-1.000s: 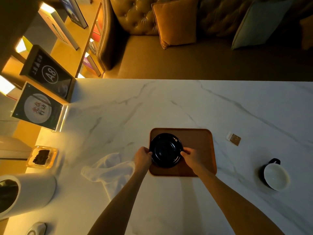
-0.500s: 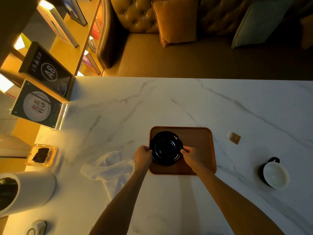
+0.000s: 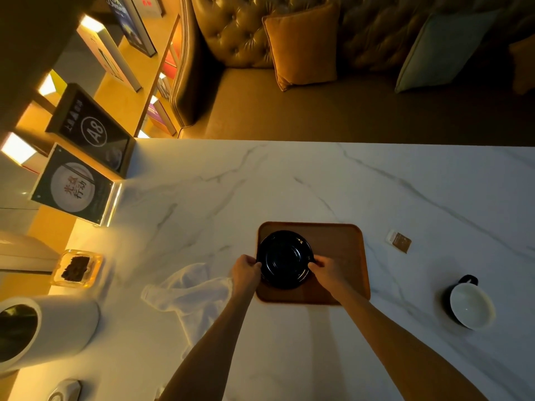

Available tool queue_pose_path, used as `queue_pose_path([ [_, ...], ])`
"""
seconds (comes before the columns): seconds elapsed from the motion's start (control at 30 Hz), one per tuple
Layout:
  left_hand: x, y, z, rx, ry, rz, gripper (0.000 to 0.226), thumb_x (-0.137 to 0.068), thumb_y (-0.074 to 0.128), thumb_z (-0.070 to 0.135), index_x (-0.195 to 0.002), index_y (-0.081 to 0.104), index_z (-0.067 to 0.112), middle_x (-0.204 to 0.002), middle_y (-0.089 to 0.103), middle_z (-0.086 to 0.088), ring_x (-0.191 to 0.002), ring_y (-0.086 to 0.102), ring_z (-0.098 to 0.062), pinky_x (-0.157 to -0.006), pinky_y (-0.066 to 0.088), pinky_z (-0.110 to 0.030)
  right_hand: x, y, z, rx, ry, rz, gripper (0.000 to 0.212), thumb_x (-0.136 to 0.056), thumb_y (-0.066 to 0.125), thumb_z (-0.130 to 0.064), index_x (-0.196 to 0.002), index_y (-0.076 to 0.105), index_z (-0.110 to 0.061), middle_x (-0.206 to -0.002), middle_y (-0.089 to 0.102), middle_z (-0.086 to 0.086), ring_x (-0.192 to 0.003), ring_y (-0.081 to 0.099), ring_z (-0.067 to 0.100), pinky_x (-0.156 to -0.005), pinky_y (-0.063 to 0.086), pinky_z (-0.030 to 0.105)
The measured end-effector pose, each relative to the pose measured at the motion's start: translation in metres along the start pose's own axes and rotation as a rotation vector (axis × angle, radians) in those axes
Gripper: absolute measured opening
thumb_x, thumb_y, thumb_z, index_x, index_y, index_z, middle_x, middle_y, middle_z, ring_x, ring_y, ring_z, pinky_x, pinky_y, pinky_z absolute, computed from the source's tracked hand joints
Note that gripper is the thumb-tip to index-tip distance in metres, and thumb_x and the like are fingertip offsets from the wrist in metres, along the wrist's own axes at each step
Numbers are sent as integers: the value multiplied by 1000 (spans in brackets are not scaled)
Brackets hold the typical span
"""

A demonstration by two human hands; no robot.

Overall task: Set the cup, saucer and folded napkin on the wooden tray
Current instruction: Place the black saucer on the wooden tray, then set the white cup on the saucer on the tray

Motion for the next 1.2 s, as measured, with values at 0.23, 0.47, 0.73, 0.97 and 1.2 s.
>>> queue_pose_path([
  [0.23,38,-7,-6,-225,39,7,38,-97,51,29,-126,47,5,-125,56,-17,-113,57,-31,-97,50,-43,41,-28,21,-80,-62,-33,45,-95,55,-30,-137,48,-18,-132,58,8,-111,57,17,-90,45,26],
  [0.47,108,15,18,-646,215,30,44,-97,45,37,-133,42,13,-137,46,-14,-129,41,-35,-106,38,-49,123,-108,100,43,-170,232,36,-95,56,-24,-129,57,-14,-131,60,8,-120,55,24,-102,41,34],
  [0.73,194,115,43,-918,485,-174,38,-97,42,30,-128,48,10,-137,46,-16,-129,41,-37,-104,38,-49,209,-198,203,-4,-76,472,34,-94,57,-26,-125,60,-11,-129,61,11,-121,55,25,-105,40,37],
  [0.97,252,184,28,-1119,592,-306,53,-97,38,48,-144,35,23,-151,35,-7,-140,31,-31,-108,32,-53,263,-222,272,157,1,510,38,-94,57,-32,-127,59,-14,-133,59,9,-127,49,26,-110,35,42],
  [1.2,268,202,14,-1194,620,-343,56,-95,40,52,-139,38,18,-143,43,-10,-132,42,-32,-104,37,-51,289,-223,310,117,48,494,34,-94,57,-30,-123,63,-12,-125,63,11,-117,57,25,-102,40,35],
])
Point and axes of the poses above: each hand's wrist, its own x-axis away from the middle knuckle, its own y-axis out of the palm, z = x × y, the point moved 8 cm from there along -x, towards the middle knuckle
